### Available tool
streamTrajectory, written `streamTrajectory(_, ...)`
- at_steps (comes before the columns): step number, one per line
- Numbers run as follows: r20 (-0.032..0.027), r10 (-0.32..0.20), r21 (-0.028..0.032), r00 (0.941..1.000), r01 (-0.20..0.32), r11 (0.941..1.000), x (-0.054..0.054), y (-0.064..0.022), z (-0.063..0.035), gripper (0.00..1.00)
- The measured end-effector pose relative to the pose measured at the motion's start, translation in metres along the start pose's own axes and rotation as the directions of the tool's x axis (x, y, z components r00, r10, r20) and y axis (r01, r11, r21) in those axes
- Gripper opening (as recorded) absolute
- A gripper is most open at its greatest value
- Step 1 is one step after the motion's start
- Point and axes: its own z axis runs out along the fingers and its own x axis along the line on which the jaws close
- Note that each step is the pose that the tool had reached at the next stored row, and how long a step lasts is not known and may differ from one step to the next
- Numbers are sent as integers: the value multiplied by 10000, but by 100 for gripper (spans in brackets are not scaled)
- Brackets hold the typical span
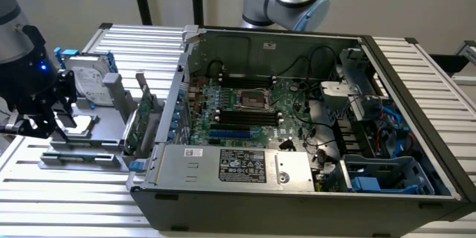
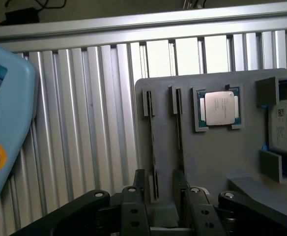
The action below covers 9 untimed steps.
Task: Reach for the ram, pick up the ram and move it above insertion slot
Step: 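Pick up the ram and move it above insertion slot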
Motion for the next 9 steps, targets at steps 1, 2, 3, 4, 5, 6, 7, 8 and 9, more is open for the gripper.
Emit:
streamTrajectory(1,0,0,0,10000,0,10000,0,-1,17,36)
streamTrajectory(2,-1,-1,-1,10000,1,10000,0,-2,35,36)
streamTrajectory(3,0,-1,0,10000,1,10000,0,-3,54,36)
streamTrajectory(4,-1,-1,-1,10000,1,10000,1,-3,71,36)
streamTrajectory(5,0,-2,-1,10000,2,10000,1,-4,90,36)
streamTrajectory(6,0,-2,0,10000,2,10000,1,-5,107,36)
streamTrajectory(7,-1,-2,-1,10000,2,10000,1,-5,125,36)
streamTrajectory(8,0,-2,0,10000,2,10000,1,-6,144,36)
streamTrajectory(9,0,-1,-1,10000,1,10000,1,-6,163,36)
